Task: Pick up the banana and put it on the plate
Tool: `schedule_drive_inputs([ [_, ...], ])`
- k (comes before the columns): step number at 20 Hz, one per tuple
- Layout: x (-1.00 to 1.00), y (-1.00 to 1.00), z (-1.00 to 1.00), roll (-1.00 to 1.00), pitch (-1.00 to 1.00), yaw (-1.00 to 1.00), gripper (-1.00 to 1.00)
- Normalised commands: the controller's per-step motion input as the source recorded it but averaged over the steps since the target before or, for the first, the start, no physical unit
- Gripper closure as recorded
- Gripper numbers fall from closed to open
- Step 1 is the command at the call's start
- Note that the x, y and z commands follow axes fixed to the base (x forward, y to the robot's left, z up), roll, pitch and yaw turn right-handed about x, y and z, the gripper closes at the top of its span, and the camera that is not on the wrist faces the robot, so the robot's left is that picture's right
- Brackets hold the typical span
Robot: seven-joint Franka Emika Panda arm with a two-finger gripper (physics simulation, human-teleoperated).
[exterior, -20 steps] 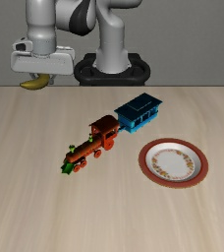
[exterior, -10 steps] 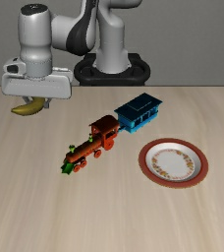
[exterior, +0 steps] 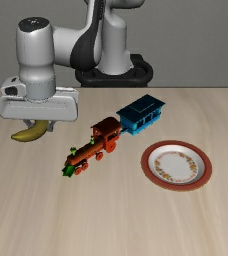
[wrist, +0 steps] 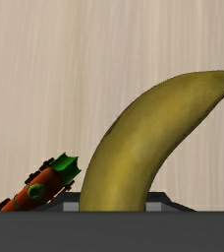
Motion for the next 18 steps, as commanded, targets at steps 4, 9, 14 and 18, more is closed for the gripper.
schedule_drive_inputs([
  [4, 0.00, 1.00, 0.00, 0.00, 0.00, 0.00, 1.00],
  [9, 0.00, 1.00, 0.00, 0.00, 0.00, 0.00, 1.00],
  [14, 0.00, 1.00, 0.00, 0.00, 0.00, 0.00, 1.00],
  [18, 0.00, 1.00, 0.00, 0.00, 0.00, 0.00, 1.00],
])
